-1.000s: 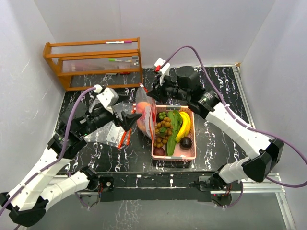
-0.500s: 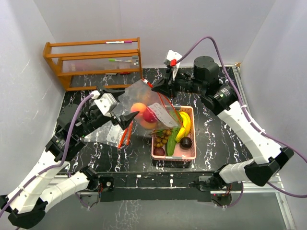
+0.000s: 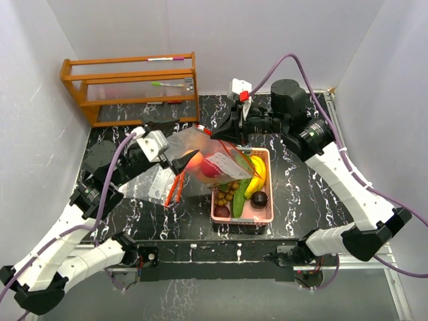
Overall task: Place the food in the zip-top bag and seal the zipper
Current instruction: Zip the zipper food storage bag.
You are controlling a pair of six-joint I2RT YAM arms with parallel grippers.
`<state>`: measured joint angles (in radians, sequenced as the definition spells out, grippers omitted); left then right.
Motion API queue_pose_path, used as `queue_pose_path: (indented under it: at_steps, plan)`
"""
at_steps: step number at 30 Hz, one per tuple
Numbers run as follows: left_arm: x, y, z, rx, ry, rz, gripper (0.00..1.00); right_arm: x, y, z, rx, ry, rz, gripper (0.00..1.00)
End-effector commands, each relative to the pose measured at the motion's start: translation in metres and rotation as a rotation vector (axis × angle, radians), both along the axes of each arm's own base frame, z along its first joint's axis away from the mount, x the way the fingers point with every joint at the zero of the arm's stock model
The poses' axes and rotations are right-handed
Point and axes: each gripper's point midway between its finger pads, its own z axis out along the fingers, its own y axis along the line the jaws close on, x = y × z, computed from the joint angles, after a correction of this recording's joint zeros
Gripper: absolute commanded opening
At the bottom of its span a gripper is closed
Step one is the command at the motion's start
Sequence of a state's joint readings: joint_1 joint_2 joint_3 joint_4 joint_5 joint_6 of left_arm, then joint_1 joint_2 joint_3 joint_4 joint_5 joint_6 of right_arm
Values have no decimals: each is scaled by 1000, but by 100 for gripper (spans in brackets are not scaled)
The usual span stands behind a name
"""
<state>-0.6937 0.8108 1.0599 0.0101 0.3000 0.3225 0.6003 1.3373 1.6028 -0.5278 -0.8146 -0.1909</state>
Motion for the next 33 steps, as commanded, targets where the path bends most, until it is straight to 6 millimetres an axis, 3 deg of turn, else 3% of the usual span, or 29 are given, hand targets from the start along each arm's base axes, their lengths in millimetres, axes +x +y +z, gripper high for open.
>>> queue_pose_path:
  at_steps: [1,8,14,26,27,28,29,33]
  plan:
    - [1,-9,17,-5,-61,-40,98,-28,-11,47,68,-142,77,8]
    - [12,-21,13,16,-59,-54,97,-40,-15,51,63,-151,112,8]
    - [11,-32,19,0,-46,-102,94,-37,-16,46,41,-152,104,8]
    - [19,-48,11,16,48,-141,50,-35,-15,36,25,-141,102,8]
    - [20,-49,10,20,53,-145,43,-35,-15,36,24,-142,101,8]
    - [19,-49,11,20,51,-150,29,-35,-16,37,25,-143,100,8]
    - [19,-50,12,13,50,-150,21,-35,-16,37,25,-145,98,8]
    - [18,-49,18,-9,42,-149,14,-31,-15,33,16,-137,84,8]
